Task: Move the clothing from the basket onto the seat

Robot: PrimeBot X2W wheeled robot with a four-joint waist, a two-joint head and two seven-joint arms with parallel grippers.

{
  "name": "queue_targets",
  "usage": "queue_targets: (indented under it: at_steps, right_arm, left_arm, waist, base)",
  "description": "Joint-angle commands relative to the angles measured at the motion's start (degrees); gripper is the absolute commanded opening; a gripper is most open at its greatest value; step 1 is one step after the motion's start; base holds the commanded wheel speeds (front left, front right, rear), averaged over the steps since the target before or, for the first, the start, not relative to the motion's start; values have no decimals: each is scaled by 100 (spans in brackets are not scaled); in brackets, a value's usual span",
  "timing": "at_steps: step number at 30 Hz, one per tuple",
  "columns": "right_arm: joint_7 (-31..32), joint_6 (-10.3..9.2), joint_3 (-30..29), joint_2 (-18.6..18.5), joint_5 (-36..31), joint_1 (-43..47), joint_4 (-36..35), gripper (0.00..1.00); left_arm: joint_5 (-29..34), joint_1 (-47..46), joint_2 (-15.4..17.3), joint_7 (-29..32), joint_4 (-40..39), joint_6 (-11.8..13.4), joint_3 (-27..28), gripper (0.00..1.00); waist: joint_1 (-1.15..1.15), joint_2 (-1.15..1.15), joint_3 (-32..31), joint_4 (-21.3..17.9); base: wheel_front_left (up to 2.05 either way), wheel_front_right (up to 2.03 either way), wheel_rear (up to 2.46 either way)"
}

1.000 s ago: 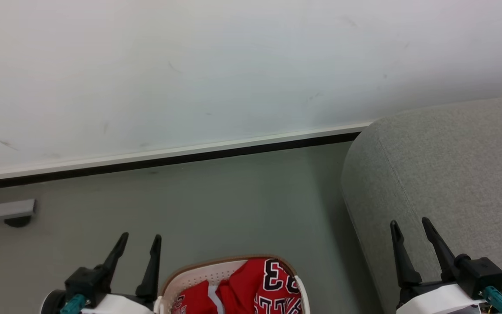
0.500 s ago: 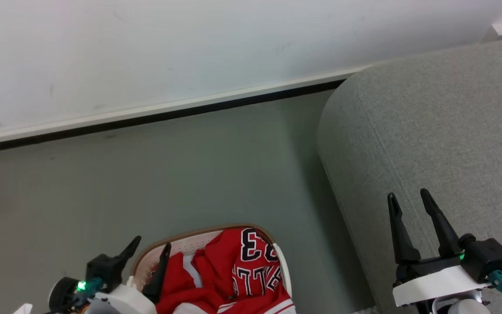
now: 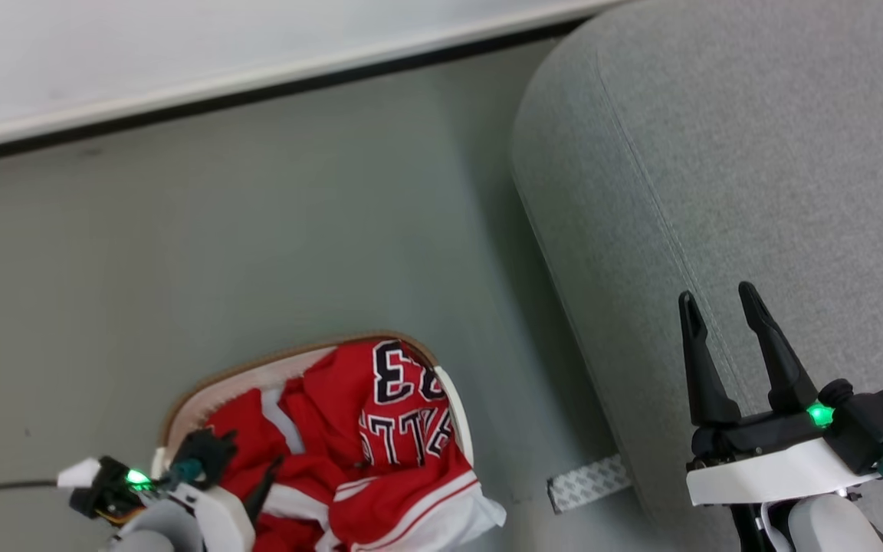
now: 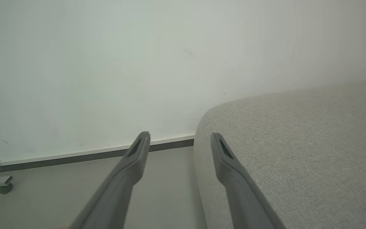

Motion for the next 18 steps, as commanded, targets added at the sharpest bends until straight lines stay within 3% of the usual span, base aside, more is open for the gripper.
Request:
queue_targets:
  at_steps: [1, 18]
  right_arm:
    - [-15, -12, 18, -7, 42, -84, -36, 100]
    - [-15, -12, -24, -8, 308, -602, -548, 100]
  left_arm:
    - [-67, -112, 124, 22, 68, 8, -60, 100]
    - [-405, -1278, 786, 1135, 1028, 8, -2782, 100]
  waist:
    - [-1, 0, 291, -154]
    - [-1, 0, 1489, -580]
  base:
    - [0, 0, 0]
    - [0, 0, 0]
